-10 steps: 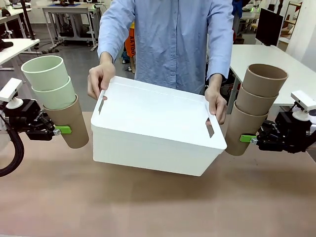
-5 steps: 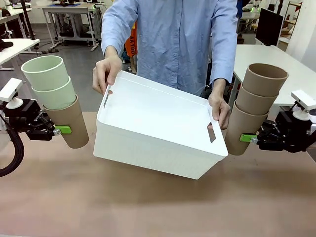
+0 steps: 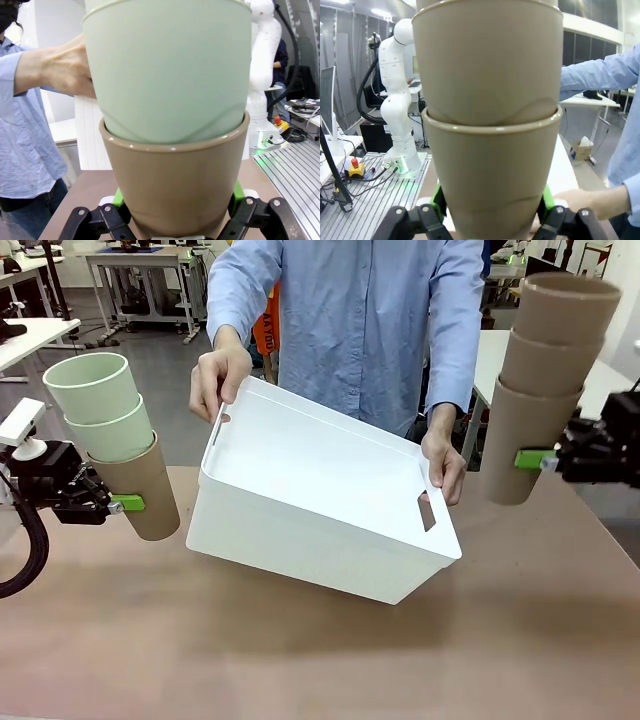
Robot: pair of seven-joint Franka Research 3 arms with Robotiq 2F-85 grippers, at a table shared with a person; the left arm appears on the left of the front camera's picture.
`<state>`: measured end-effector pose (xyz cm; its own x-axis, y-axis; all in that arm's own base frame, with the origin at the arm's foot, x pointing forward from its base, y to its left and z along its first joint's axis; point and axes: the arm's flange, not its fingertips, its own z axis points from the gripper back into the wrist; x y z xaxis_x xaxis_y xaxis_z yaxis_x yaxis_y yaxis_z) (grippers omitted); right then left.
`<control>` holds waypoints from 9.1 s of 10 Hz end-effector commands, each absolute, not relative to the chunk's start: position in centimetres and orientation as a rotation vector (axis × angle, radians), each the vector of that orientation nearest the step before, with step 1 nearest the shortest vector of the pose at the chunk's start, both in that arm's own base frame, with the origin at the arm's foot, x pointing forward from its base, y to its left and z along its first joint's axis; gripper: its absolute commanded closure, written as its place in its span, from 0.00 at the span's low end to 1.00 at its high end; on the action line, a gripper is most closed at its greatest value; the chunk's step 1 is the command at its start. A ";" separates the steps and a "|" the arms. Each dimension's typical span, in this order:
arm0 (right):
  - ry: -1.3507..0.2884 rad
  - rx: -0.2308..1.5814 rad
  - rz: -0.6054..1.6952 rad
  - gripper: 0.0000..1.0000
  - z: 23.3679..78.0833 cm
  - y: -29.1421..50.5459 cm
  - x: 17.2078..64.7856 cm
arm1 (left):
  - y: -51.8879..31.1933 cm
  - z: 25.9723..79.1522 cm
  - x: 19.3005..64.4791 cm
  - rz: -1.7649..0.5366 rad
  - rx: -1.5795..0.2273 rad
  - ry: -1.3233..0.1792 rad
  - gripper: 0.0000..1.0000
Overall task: Stack the cups and store them in the basket.
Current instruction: Place the stack of Reusable plastic cups into the Pantry Basket.
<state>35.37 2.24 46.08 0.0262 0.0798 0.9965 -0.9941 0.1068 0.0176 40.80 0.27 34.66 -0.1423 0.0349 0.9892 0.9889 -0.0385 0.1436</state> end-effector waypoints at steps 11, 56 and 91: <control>-0.742 0.555 1.281 0.15 51.4 18.4 33.2 | 0.2 35.0 40.6 -1.339 -1.195 -1.331 0.14; -0.763 0.783 1.326 0.00 54.0 3.0 36.5 | 0.2 35.0 40.6 -1.339 -1.195 -1.331 0.14; -0.730 0.760 1.311 0.00 54.1 2.7 36.9 | -8.3 60.3 39.2 -1.412 -0.810 -0.843 0.14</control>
<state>36.87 2.71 53.85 0.1041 0.5629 0.8199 -0.9936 0.0954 0.0607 38.41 -6.96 59.65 -0.0382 -0.4258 0.9040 0.9992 -0.0023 0.0411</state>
